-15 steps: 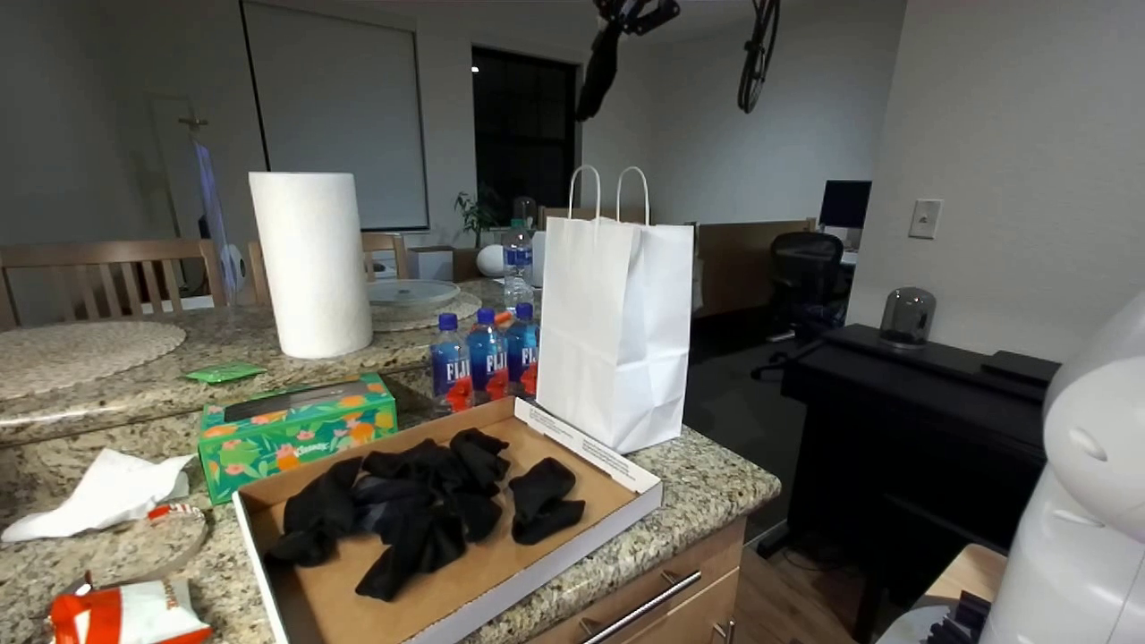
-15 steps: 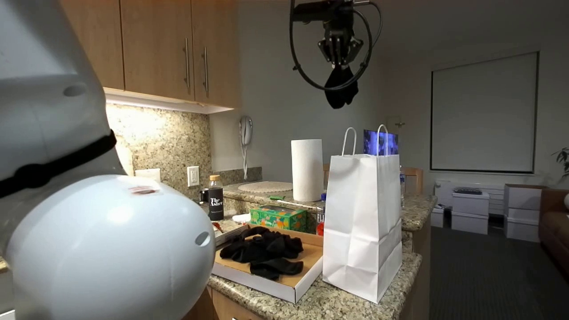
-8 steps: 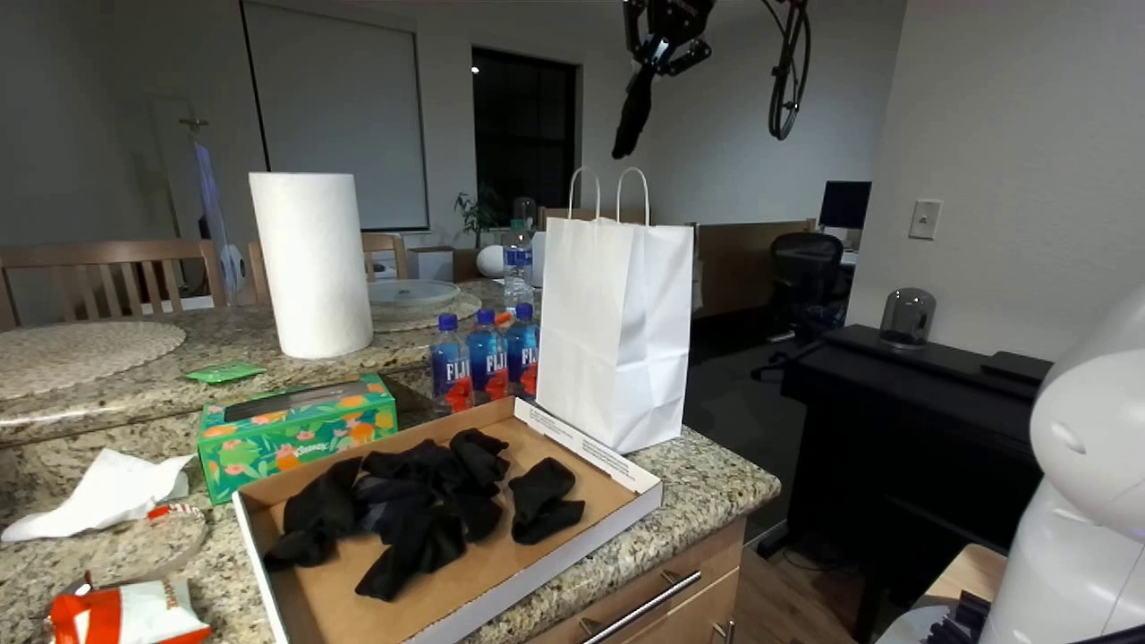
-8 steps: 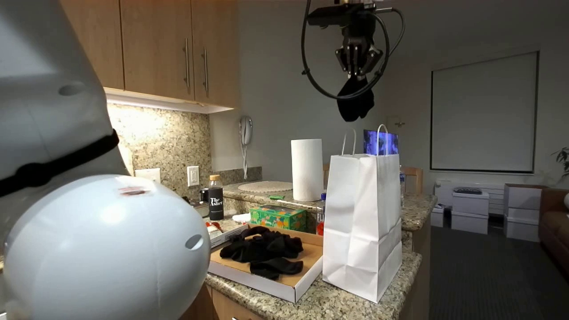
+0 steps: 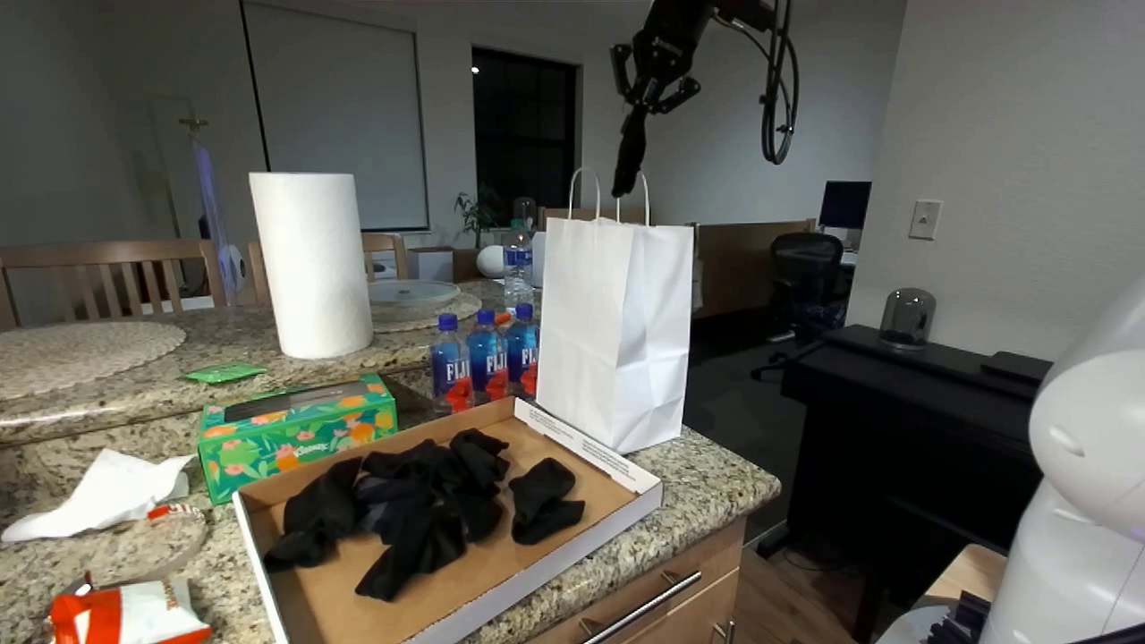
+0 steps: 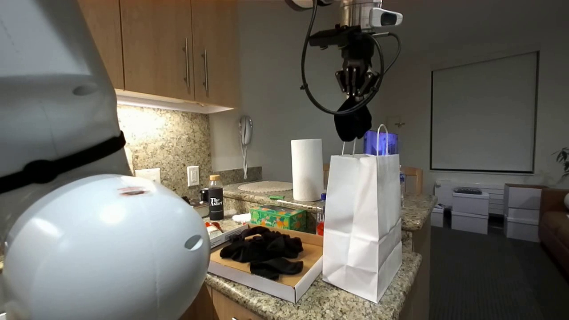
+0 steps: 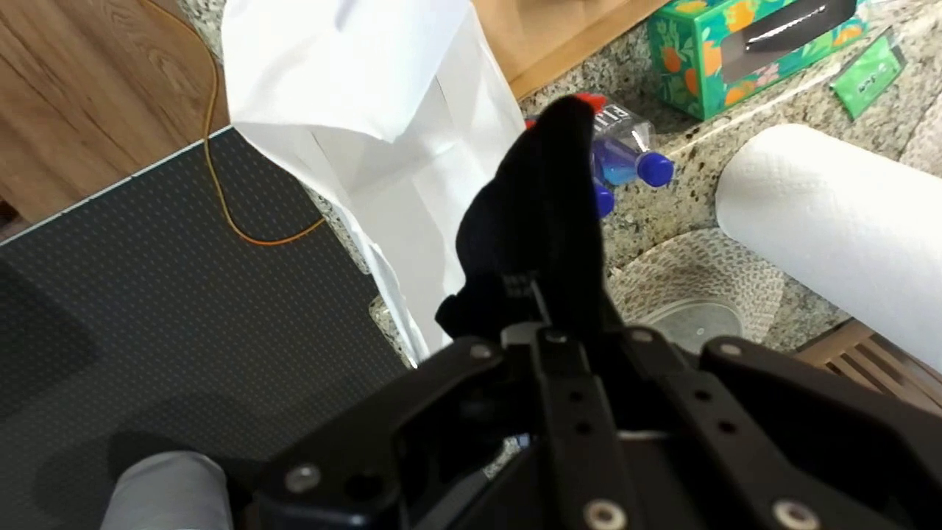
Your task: Place the black socks inside the white bag
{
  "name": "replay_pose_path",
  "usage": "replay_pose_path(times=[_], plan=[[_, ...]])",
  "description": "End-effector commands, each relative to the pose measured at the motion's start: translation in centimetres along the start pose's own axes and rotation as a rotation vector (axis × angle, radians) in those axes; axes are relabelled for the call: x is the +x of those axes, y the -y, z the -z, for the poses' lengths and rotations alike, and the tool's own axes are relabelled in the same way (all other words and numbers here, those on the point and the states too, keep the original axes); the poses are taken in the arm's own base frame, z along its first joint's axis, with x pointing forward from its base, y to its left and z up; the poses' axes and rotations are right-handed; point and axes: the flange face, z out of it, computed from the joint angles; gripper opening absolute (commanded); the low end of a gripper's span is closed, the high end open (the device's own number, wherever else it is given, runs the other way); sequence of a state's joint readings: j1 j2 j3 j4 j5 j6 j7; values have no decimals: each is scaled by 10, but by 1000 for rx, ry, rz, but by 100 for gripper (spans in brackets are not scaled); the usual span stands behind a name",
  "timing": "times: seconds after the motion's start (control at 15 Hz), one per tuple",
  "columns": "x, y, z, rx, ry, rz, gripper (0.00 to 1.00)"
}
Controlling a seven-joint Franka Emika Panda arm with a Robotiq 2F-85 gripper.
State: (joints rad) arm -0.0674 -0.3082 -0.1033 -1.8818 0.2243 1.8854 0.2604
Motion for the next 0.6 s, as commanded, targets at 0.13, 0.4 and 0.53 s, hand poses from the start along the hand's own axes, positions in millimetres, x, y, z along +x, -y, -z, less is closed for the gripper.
replay_pose_path(times=[0.13, 0.4, 0.53], plan=[[10, -7, -29, -73, 60, -69, 8], [17, -9, -47, -71, 80, -75, 8], [18, -7, -52, -72, 88, -69, 7]])
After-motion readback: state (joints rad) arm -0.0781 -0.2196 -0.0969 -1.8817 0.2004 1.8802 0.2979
